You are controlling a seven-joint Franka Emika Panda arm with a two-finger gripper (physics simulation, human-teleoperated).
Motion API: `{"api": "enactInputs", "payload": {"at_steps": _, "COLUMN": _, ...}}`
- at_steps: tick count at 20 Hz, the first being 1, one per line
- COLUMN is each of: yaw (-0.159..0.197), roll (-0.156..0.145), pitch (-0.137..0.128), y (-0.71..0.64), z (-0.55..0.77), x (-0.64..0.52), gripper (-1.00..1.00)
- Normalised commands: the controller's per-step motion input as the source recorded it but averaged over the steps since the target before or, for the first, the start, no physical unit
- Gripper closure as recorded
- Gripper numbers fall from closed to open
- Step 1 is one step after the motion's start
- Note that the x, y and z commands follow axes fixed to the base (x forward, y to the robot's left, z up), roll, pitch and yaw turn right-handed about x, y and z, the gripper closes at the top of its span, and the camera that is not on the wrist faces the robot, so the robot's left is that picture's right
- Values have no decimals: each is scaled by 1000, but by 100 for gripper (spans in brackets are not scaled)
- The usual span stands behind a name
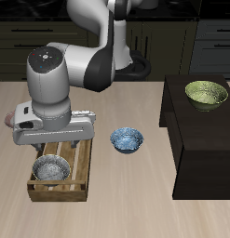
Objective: Place the black bowl and the blue bowl in the wooden tray
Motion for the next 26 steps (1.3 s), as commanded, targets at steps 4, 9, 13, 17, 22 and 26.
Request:
{"api": "enactInputs", "payload": {"at_steps": 4, "yaw": -30, "roll": -8, "pitch": -47, "y": 270, "z": 316, "x": -212, "gripper": -100}}
{"api": "enactInputs", "payload": {"at_steps": 9, "yaw": -35, "roll": -25, "pitch": -57, "y": 178, "z": 367, "x": -239, "gripper": -100}}
{"api": "enactInputs", "payload": {"at_steps": 13, "yaw": -4, "roll": -22, "pitch": -57, "y": 98, "z": 315, "x": -138, "gripper": -100}}
{"api": "enactInputs", "payload": {"at_steps": 17, "yaw": 10, "roll": -21, "pitch": -46, "y": 43, "z": 190, "x": -143, "gripper": -100}}
{"api": "enactInputs", "payload": {"at_steps": 22, "yaw": -14, "roll": -22, "pitch": -32, "y": 107, "z": 22, "x": -88, "gripper": -100}}
{"api": "enactInputs", "payload": {"at_steps": 26, "yaw": -44, "roll": -3, "pitch": -56, "y": 227, "z": 70, "x": -262, "gripper": -100}}
